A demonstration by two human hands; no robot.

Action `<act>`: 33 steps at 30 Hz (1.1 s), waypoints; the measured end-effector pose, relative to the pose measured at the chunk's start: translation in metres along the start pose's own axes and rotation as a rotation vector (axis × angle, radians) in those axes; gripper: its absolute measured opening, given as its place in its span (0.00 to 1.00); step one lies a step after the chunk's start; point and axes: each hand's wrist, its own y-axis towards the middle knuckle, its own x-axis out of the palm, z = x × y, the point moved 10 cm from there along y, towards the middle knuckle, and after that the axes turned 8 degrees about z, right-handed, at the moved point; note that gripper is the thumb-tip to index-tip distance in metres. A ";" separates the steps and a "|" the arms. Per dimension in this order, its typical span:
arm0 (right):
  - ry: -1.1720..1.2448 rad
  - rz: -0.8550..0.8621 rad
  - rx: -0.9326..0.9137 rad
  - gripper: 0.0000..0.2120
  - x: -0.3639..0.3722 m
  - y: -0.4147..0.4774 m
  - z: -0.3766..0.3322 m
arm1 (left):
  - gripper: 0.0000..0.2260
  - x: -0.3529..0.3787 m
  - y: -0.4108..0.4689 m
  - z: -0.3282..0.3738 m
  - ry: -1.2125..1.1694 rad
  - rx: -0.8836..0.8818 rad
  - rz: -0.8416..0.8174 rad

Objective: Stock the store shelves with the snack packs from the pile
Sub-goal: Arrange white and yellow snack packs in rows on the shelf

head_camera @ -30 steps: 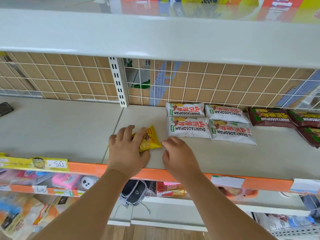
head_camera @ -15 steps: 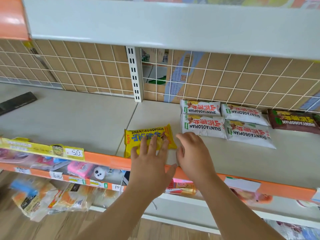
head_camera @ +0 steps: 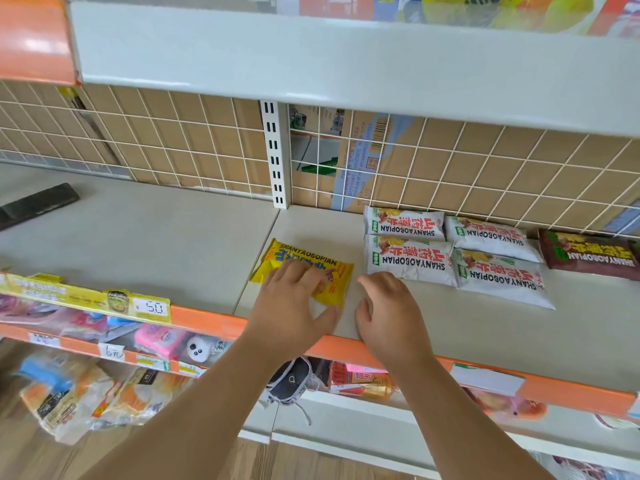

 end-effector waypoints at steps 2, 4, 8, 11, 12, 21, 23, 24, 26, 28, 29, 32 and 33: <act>0.012 0.004 0.003 0.15 0.000 0.000 0.000 | 0.31 -0.002 0.005 -0.005 0.155 -0.069 -0.035; 0.021 0.002 0.003 0.15 0.000 0.000 0.000 | 0.32 0.000 0.009 -0.007 0.295 -0.124 -0.125; 0.033 0.003 0.014 0.14 0.000 0.000 0.002 | 0.24 0.007 0.014 -0.002 0.163 -0.132 -0.228; 0.038 -0.008 0.022 0.15 0.001 -0.001 0.003 | 0.23 -0.006 0.024 -0.030 0.284 -0.137 -0.243; 0.037 -0.015 0.024 0.16 0.001 -0.001 0.003 | 0.21 -0.015 0.029 -0.043 0.324 -0.162 -0.207; 0.036 -0.015 0.027 0.14 0.000 -0.001 0.003 | 0.28 0.002 0.031 -0.029 0.307 -0.163 -0.223; 0.038 -0.014 0.027 0.13 0.000 0.000 0.003 | 0.26 0.000 0.034 -0.035 0.329 -0.149 -0.221; 0.038 -0.015 0.027 0.13 0.000 0.000 0.002 | 0.27 -0.003 0.037 -0.041 0.359 -0.144 -0.213; 0.036 -0.022 0.027 0.13 0.002 0.000 0.002 | 0.31 -0.009 0.041 -0.048 0.425 -0.137 -0.175; 0.037 -0.019 0.029 0.13 0.001 0.000 0.003 | 0.32 -0.005 0.040 -0.041 0.430 -0.107 -0.156; 0.036 -0.016 0.031 0.13 0.001 0.000 0.004 | 0.31 0.001 0.037 -0.032 0.403 -0.071 -0.158; 0.031 -0.009 0.033 0.12 0.001 0.000 0.004 | 0.31 0.021 0.024 -0.008 0.356 0.014 -0.201; 0.032 -0.006 0.036 0.12 0.000 0.000 0.003 | 0.31 0.027 0.020 -0.008 0.351 0.004 -0.223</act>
